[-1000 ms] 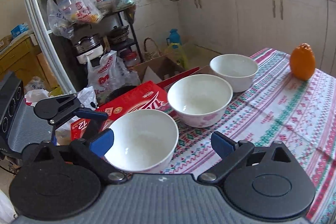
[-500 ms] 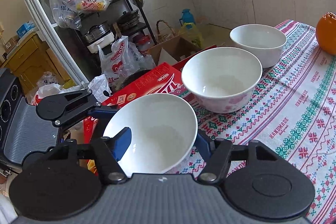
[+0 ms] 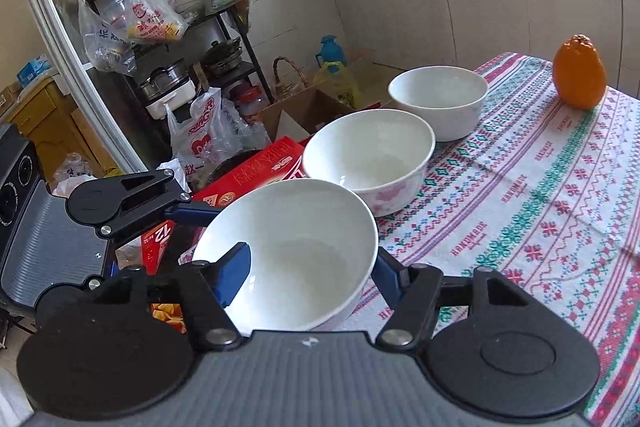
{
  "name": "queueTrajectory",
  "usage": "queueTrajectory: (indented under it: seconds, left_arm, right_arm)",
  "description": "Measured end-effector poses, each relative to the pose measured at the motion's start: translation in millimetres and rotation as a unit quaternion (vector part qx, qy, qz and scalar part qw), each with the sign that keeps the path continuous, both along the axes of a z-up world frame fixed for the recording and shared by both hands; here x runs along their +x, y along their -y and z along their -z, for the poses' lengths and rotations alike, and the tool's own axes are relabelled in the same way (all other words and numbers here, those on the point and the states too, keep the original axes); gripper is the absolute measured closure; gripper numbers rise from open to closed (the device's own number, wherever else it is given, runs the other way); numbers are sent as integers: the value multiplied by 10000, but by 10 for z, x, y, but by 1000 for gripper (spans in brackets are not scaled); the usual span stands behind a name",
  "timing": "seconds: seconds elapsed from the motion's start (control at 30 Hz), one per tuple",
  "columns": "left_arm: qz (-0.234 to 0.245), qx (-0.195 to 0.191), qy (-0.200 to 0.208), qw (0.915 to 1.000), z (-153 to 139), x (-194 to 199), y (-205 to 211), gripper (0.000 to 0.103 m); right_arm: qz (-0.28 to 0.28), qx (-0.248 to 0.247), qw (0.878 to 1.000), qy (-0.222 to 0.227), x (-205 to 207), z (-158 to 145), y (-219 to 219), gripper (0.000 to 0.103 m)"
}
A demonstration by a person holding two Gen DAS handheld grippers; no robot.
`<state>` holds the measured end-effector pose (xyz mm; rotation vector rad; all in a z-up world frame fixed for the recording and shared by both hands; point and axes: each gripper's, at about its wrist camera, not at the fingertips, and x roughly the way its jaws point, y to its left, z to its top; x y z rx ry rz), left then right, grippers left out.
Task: Organize plates and bowls
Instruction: 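Lift the bowl with the right gripper and carry it beside the plate stack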
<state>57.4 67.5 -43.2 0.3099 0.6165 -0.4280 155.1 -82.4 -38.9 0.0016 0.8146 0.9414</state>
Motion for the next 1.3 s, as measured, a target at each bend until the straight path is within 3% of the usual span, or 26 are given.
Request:
queueTrajectory:
  seconds: [0.53, 1.3]
  left_arm:
    - [805, -215, -75, 9965, 62, 369, 686, 17]
    - [891, 2, -272, 9956, 210, 580, 1004, 16]
  right_arm:
    - [914, -280, 9954, 104, 10, 6, 793, 31]
    - [1067, -203, 9941, 64, 127, 222, 1125, 32]
